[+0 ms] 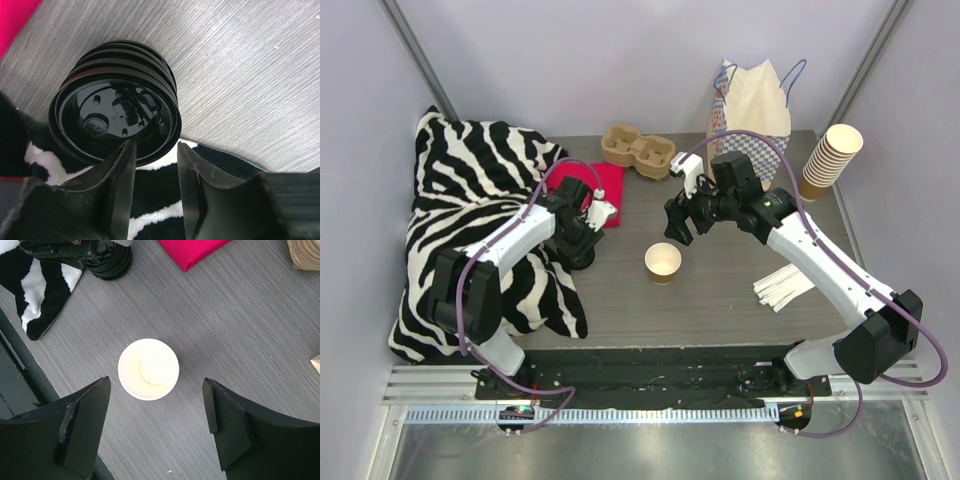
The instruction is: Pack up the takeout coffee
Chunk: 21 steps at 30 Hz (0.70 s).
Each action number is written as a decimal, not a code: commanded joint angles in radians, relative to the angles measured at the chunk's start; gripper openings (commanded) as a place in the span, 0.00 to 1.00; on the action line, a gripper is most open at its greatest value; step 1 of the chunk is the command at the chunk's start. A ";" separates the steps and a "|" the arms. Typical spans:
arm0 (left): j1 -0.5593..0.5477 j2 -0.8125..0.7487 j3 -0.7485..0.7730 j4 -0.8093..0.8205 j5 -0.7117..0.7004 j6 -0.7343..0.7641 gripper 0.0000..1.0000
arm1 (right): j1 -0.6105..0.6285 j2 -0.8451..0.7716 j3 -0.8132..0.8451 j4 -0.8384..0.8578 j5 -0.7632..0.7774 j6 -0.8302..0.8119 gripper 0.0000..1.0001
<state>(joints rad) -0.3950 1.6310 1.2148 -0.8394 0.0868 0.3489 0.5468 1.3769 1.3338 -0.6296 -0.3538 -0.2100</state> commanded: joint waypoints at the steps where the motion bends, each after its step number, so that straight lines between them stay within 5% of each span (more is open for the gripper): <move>1: -0.005 0.013 -0.001 0.028 0.008 0.018 0.42 | -0.001 -0.001 0.045 0.013 -0.002 0.008 0.82; 21: -0.005 0.018 0.020 -0.003 0.041 0.027 0.35 | 0.001 0.004 0.047 0.016 0.001 0.006 0.81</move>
<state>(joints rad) -0.3954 1.6581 1.2076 -0.8398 0.1024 0.3569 0.5468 1.3815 1.3392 -0.6304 -0.3531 -0.2100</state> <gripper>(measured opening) 0.361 0.815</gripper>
